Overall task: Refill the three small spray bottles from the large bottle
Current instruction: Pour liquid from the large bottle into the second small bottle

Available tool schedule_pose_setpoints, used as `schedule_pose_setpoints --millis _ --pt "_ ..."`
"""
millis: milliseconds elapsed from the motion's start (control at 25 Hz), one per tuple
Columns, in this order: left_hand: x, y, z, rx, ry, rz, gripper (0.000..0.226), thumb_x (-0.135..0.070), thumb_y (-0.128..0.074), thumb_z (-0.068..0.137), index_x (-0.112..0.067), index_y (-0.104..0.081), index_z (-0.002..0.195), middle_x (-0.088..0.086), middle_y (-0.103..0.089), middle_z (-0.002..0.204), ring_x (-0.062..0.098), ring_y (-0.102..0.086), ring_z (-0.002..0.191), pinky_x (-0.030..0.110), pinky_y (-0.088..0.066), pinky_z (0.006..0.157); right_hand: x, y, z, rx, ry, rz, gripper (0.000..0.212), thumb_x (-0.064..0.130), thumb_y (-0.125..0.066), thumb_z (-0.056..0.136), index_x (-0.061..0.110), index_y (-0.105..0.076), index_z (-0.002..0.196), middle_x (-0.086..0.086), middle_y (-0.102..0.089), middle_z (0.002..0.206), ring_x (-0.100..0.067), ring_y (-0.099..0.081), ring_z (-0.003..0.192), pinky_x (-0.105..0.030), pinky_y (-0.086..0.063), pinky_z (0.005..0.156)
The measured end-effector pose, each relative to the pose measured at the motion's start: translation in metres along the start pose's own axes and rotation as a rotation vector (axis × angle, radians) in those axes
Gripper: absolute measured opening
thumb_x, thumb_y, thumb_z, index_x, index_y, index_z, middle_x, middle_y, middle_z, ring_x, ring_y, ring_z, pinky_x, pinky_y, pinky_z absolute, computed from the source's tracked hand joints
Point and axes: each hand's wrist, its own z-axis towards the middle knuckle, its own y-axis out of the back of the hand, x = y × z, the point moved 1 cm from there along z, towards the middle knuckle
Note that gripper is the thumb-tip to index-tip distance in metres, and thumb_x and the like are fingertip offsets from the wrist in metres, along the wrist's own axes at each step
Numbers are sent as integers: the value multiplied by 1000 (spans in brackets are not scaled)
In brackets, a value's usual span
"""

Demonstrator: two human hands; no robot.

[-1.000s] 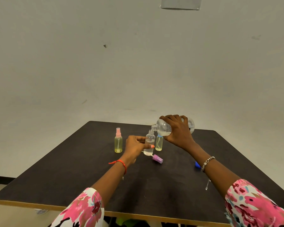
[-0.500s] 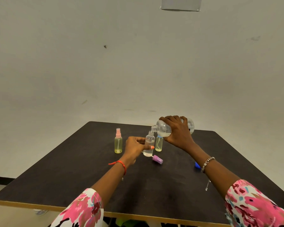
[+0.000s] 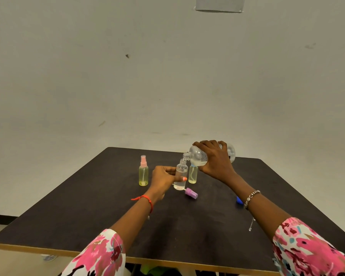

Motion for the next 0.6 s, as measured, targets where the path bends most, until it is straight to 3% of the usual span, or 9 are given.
schedule_pose_setpoints --millis 600 --pt "-1 -1 -1 0 8 0 43 -6 -80 61 -7 -67 102 8 -70 102 8 -61 80 16 -47 67 0 2 -1 6 -5 18 58 29 -76 66 21 -55 119 -2 -63 113 -26 -55 106 -47 -29 97"
